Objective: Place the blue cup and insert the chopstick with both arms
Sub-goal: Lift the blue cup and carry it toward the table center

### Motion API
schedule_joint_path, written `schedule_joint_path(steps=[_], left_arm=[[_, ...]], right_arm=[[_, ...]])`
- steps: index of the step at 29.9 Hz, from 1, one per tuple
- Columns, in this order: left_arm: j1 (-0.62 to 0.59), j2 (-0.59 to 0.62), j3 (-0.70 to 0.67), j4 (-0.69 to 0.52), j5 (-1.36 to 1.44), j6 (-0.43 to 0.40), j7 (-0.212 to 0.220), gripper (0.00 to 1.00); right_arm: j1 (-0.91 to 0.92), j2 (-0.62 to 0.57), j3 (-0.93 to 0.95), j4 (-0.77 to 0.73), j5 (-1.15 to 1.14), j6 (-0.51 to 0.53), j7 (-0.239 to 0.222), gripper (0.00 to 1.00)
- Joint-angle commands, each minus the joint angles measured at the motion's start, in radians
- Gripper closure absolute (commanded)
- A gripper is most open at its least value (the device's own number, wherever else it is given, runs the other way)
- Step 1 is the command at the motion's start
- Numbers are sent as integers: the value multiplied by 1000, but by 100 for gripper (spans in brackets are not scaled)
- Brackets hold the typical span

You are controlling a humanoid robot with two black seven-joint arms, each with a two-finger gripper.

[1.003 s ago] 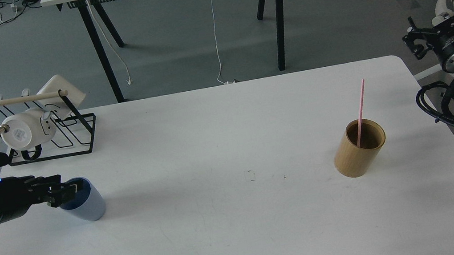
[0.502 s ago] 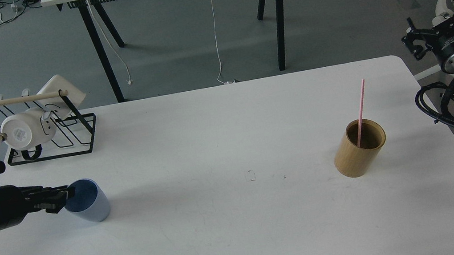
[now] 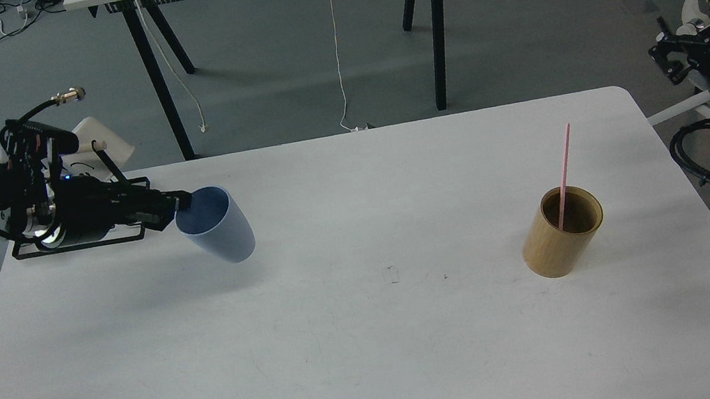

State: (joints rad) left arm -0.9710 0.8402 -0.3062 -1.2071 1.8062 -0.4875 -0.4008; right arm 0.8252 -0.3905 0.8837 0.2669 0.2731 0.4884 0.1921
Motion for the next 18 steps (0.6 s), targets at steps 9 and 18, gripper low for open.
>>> schedule_joint_path(steps=[9, 18], left_arm=[[-110, -412, 7, 0, 375, -1, 57, 96], [-94, -536, 162, 20, 375, -1, 88, 96]], right_arm=[[5, -51, 0, 0, 0, 0, -2, 1], [40, -45, -3, 0, -3, 0, -2, 1]])
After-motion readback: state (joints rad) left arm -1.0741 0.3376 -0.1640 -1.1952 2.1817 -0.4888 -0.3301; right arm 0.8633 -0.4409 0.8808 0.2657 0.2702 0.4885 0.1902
